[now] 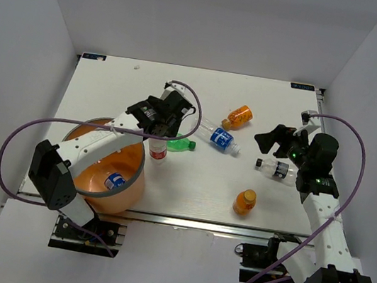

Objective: Put the plastic bottles in the bin

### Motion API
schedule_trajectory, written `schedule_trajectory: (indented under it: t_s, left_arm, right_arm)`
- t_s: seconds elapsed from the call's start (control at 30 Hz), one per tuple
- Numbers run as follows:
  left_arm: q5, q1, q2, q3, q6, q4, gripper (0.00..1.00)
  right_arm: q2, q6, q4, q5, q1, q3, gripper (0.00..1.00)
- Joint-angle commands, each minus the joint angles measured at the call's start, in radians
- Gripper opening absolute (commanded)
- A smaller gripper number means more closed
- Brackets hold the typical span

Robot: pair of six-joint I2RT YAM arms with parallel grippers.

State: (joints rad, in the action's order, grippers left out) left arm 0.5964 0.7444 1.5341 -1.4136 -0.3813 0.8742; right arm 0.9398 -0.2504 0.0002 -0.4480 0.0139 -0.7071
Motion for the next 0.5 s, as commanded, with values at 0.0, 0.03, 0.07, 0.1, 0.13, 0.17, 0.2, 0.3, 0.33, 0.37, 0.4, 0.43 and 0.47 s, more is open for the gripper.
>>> schedule_trajectory:
  t_s: [0.0,0.03,0.07,0.1,0.13,0.17,0.2,0.3,0.33,0.37,0.4,0.43,0.47]
  left_arm:
    - [0.036,0.006,-0.002,-0.004,-0.025,0.014,0.72]
    - [0.033,0.004,-0.002,-0.005,-0.025,0.014,0.66]
    - [0.026,0.006,-0.005,-0.005,-0.024,0.008,0.64]
    - [0.026,0.006,-0.014,-0.010,-0.022,0.006,0.62]
    - [0.026,0.006,-0.015,-0.013,-0.027,0.011,0.59]
    - [0.026,0.006,-0.020,-0.016,-0.031,0.017,0.53]
    - [0.022,0.006,-0.025,-0.016,-0.031,0.014,0.51]
    - [0.017,0.009,-0.045,-0.011,-0.042,0.020,0.40]
    - [0.017,0.009,-0.054,-0.013,-0.045,0.023,0.36]
    - [0.017,0.012,-0.060,-0.010,-0.047,0.022,0.32]
    - [0.013,0.012,-0.068,-0.007,-0.047,0.017,0.29]
    - [0.010,0.013,-0.084,-0.004,-0.045,0.014,0.26]
    - [0.005,0.015,-0.092,-0.008,-0.044,0.006,0.24]
  right_arm:
    - [-0.004,0.010,0.024,-0.014,-0.003,-0.038,0.89]
    - [-0.006,0.011,0.026,-0.014,-0.002,-0.037,0.89]
    - [-0.006,0.010,0.026,-0.014,-0.003,-0.035,0.89]
    - [-0.007,0.008,0.027,-0.014,-0.003,-0.035,0.89]
    - [-0.004,0.008,0.027,-0.015,-0.002,-0.034,0.89]
    - [-0.004,0.007,0.027,-0.020,-0.002,-0.034,0.90]
    - [-0.003,0.007,0.027,-0.020,-0.003,-0.034,0.89]
    - [0.002,0.005,0.027,-0.023,-0.002,-0.035,0.89]
    - [0.002,0.003,0.026,-0.021,-0.002,-0.035,0.89]
    - [0.004,0.003,0.026,-0.023,-0.002,-0.035,0.89]
    - [0.005,0.003,0.024,-0.023,-0.003,-0.037,0.89]
    - [0.004,0.000,0.024,-0.023,-0.002,-0.037,0.89]
    - [0.004,0.002,0.021,-0.023,-0.002,-0.037,0.89]
